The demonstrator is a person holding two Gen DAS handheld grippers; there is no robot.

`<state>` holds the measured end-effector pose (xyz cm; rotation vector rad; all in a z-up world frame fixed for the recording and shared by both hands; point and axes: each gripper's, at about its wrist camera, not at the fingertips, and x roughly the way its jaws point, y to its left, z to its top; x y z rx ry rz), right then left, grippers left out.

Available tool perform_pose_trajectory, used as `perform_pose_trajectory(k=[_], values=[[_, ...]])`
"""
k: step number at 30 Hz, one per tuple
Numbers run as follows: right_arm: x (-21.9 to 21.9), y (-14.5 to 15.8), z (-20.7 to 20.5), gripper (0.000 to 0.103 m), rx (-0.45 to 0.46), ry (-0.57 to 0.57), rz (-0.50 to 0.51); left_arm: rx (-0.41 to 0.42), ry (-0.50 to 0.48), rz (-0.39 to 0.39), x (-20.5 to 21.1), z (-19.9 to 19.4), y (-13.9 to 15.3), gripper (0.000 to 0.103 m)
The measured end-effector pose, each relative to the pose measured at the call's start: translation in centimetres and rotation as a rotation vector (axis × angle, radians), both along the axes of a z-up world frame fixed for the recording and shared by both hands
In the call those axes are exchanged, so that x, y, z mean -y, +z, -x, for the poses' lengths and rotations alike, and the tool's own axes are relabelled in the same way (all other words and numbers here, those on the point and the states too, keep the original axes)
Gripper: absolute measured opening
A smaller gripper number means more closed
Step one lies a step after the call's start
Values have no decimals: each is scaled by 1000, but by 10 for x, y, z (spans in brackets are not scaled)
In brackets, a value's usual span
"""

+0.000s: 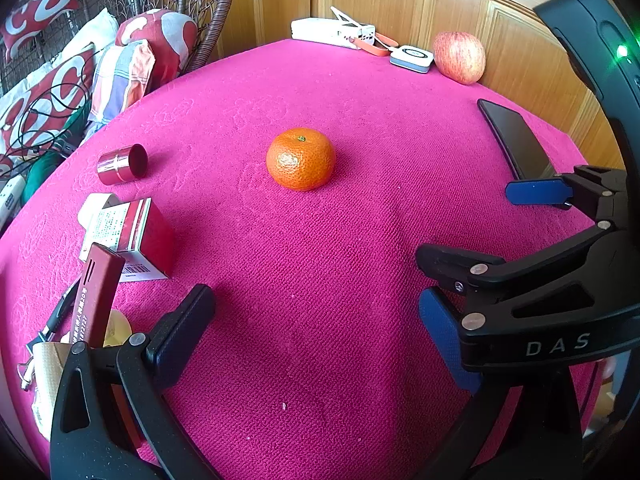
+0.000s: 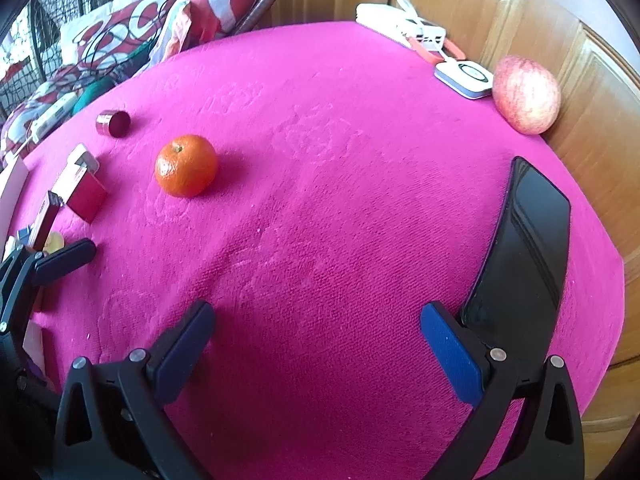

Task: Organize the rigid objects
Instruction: 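Swing both tools toward the cluttered items beside the white tray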

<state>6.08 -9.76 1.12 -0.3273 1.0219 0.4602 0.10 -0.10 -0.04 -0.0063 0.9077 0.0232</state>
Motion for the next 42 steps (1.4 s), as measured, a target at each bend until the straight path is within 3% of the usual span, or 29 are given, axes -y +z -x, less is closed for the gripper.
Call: perform_pose_trajectory(k=[7, 12, 13, 17, 19, 22, 23, 26, 30, 35, 39, 41, 42], values=[[3, 1, -7, 103, -32, 113, 2, -37, 8, -6, 1, 1, 2, 103], [2, 2, -11, 103, -64, 154, 12, -199, -18, 5, 9, 7, 10, 103], [3, 3, -13, 103, -81, 144, -2, -132, -25, 19, 9, 13, 12, 103], [6, 15, -20, 103, -136, 112, -61, -15, 8, 64, 0, 36, 40, 103], [7, 28, -19, 103, -114, 101, -89, 83, 41, 60, -10, 52, 60, 103], [7, 55, -15, 103, -62, 84, -137, 142, 139, 84, -41, 73, 100, 103], [7, 66, -13, 103, -41, 75, -161, 141, 174, 101, -54, 79, 111, 103], [3, 97, -8, 103, 20, 56, -231, 36, 286, 134, -91, 86, 135, 103], [-16, 130, 7, 103, 66, 58, -297, -4, 423, 97, -123, 108, 156, 103], [-37, 152, 38, 103, 108, 99, -340, 30, 462, 8, -137, 139, 180, 103], [-48, 162, 56, 103, 145, 115, -344, 67, 553, -125, -146, 162, 195, 103], [-50, 163, 65, 103, 161, 112, -344, 66, 574, -131, -156, 169, 194, 103], [-51, 164, 68, 103, 160, 109, -345, 57, 570, -98, -162, 171, 192, 103]])
